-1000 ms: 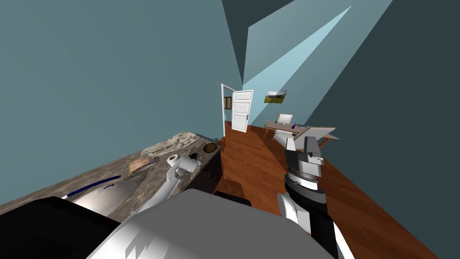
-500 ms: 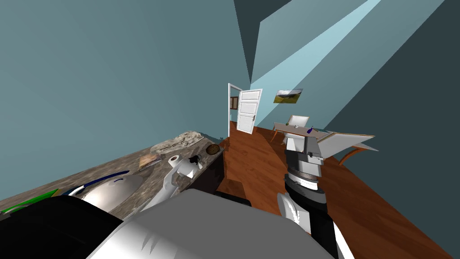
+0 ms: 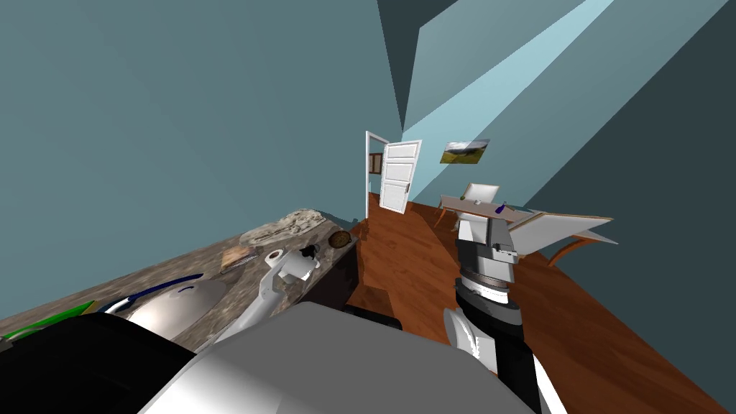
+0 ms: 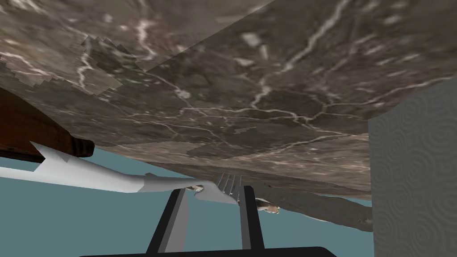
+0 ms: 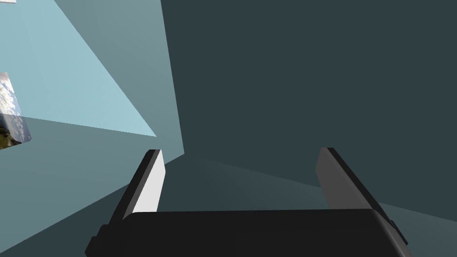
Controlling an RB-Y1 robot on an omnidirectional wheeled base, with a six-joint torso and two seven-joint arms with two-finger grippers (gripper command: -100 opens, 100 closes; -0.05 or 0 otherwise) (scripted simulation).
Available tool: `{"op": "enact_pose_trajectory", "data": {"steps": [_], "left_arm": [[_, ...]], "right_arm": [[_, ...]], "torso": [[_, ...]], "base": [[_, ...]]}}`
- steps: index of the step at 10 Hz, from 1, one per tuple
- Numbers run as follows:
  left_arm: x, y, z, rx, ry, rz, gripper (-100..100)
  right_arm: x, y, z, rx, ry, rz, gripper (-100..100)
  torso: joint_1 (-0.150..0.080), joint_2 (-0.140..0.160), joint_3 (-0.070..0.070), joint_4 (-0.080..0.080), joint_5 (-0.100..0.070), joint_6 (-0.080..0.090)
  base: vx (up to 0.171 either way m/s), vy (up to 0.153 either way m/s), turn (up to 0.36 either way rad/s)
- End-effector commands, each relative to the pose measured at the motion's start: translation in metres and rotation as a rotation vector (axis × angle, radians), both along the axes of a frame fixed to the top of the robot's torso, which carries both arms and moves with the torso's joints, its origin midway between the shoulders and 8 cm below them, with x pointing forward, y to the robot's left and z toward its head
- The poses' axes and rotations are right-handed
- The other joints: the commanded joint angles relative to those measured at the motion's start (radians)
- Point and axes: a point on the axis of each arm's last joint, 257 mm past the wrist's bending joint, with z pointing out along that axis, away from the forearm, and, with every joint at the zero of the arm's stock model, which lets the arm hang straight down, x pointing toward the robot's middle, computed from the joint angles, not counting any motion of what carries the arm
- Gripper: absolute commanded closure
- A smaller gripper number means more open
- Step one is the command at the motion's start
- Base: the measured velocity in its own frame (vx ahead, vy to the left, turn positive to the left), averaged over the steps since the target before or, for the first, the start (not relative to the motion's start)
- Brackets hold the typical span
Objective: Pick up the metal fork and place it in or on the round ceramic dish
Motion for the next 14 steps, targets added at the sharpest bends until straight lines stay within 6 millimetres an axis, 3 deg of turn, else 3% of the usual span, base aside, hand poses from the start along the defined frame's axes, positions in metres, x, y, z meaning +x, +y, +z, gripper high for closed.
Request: {"op": "enact_pose_trajectory", "data": {"steps": [1,14], "left_arm": [[-0.003,0.009,0.006,0.020,0.020,0.007,100],[-0.047,0.035,0.022,0.079,0.262,0.032,100]], "right_arm": [[0.000,0.000,0.000,0.000,0.000,0.000,0],[0.000,0.000,0.000,0.000,0.000,0.000,0]], "torso": [[0.000,0.000,0.000,0.000,0.000,0.000],[-0.003,0.000,0.000,0.000,-0.002,0.000]], "base": [[0.022,-0.024,-0.009],[0.024,-0.030,-0.023]]}}
